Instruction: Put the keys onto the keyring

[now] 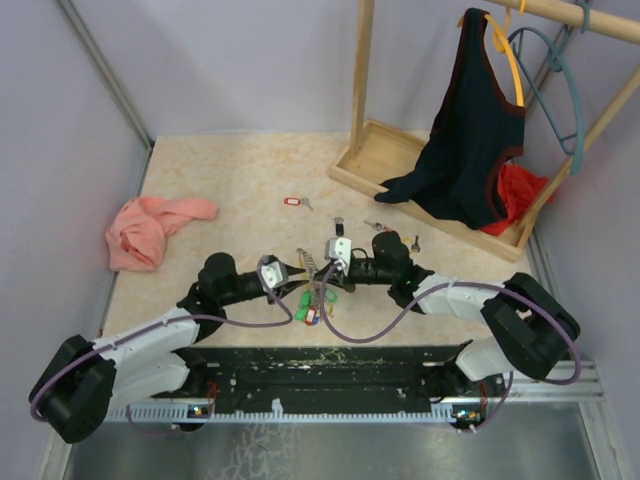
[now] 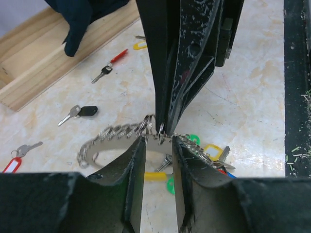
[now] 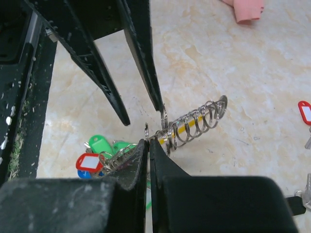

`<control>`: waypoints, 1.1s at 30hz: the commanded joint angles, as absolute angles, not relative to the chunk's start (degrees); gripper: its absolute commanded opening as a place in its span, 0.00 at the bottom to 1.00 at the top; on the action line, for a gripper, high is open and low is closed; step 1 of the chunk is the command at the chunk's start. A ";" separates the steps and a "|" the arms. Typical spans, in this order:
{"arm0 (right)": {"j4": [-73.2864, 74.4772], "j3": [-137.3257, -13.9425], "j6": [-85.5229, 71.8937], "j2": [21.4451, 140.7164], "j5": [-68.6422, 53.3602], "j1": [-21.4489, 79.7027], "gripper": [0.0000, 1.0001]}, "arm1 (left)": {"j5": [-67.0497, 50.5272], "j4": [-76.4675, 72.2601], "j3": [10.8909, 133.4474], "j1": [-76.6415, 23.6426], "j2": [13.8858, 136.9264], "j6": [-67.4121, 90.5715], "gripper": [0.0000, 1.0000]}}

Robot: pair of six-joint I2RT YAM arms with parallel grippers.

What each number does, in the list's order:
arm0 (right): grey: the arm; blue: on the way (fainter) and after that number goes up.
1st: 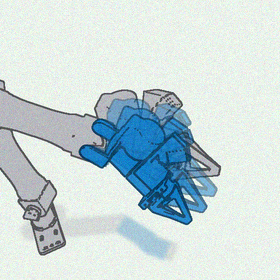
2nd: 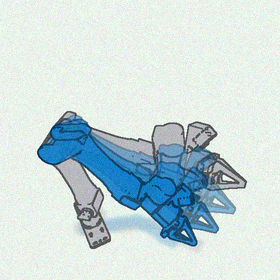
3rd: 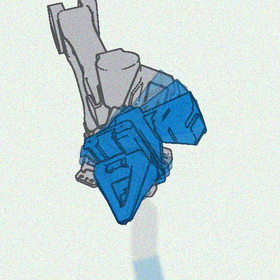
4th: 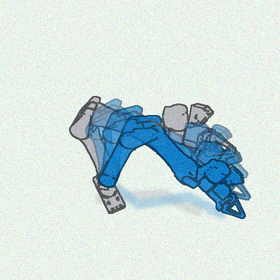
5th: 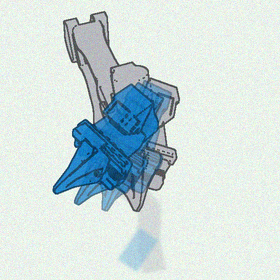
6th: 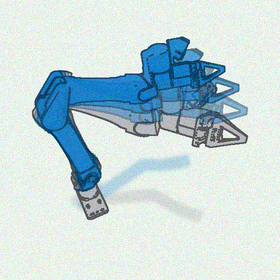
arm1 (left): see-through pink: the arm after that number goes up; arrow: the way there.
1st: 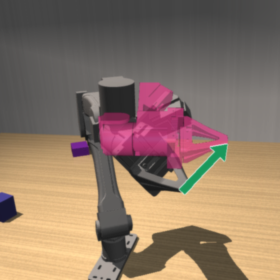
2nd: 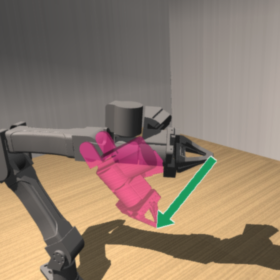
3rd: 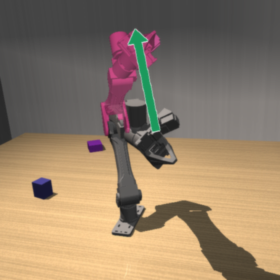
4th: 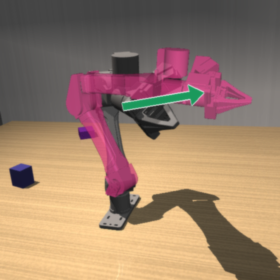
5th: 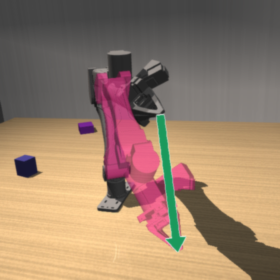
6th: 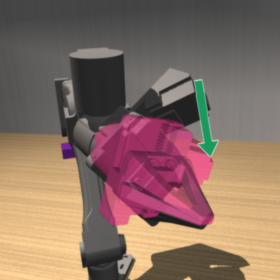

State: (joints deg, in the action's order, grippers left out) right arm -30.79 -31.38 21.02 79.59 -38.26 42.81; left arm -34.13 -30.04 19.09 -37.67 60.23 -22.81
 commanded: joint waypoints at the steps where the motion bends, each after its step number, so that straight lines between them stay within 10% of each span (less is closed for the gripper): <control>1: -48.59 -29.12 12.29 79.99 -42.32 41.29 0.00 | -31.60 -45.97 12.47 -36.17 56.73 -16.05 0.37; 10: -71.60 -24.69 -0.04 85.41 -42.80 40.17 0.00 | -39.59 -64.91 6.79 -30.38 61.41 -4.90 0.38; 33: -69.84 -26.47 -0.13 87.19 -51.20 40.03 0.00 | -40.53 -68.37 11.67 -29.11 69.62 0.18 0.26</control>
State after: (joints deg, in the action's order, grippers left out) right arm -65.63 -24.32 -0.23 87.13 -47.00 40.32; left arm -40.99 -66.46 9.23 -29.45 68.53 -1.63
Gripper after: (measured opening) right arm 0.008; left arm 0.263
